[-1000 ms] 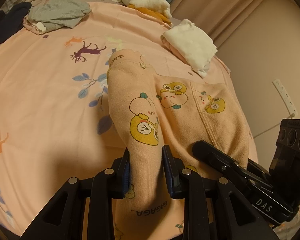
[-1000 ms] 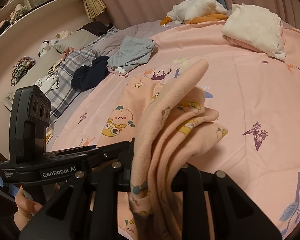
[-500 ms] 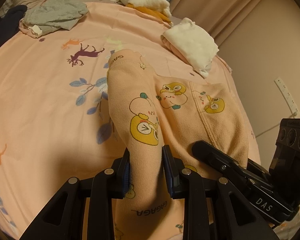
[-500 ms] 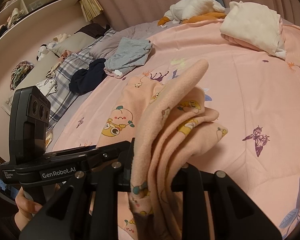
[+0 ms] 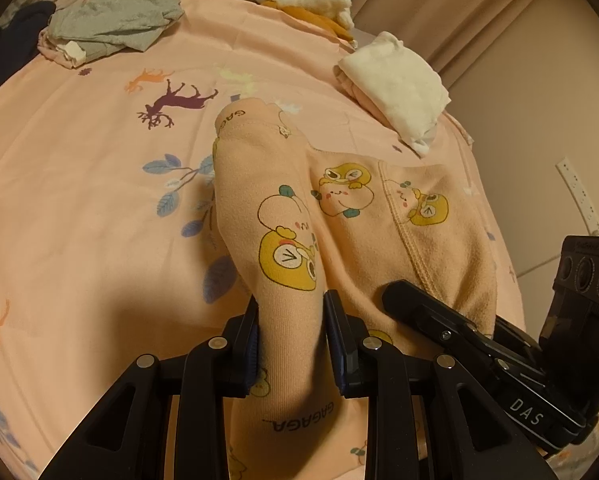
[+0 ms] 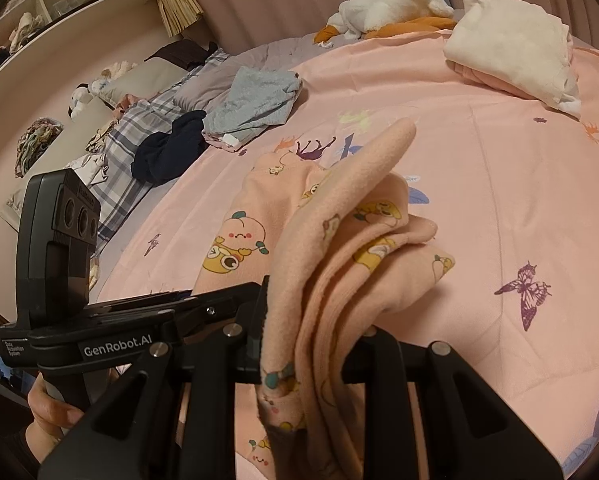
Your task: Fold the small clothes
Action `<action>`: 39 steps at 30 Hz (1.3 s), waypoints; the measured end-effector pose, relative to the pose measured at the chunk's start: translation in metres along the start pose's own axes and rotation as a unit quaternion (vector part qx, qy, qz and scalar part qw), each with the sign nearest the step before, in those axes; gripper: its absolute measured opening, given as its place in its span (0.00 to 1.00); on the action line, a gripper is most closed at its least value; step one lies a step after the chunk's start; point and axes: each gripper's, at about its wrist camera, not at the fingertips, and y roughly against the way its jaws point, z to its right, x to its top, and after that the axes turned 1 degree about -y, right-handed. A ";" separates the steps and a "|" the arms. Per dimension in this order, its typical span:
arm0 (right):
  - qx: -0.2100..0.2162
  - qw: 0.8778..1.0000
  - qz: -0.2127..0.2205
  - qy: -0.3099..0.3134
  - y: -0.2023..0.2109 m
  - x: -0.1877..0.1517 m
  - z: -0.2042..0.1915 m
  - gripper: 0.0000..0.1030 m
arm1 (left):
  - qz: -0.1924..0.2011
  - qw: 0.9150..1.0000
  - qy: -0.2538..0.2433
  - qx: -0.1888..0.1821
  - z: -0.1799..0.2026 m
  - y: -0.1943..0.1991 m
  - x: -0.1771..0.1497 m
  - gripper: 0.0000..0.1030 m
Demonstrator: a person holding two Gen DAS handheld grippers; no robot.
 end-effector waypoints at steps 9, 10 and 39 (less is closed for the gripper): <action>0.000 1.000 -0.005 0.003 -0.013 0.006 0.001 0.22 | -0.002 1.000 0.007 0.002 -0.006 -0.006 0.007 0.26; 0.001 1.000 -0.006 0.003 -0.015 0.007 0.001 0.22 | -0.003 1.000 0.007 0.002 -0.007 -0.007 0.008 0.26; -0.003 1.000 -0.015 -0.012 -0.054 0.028 0.018 0.22 | -0.013 1.000 0.014 0.007 -0.021 -0.033 0.027 0.26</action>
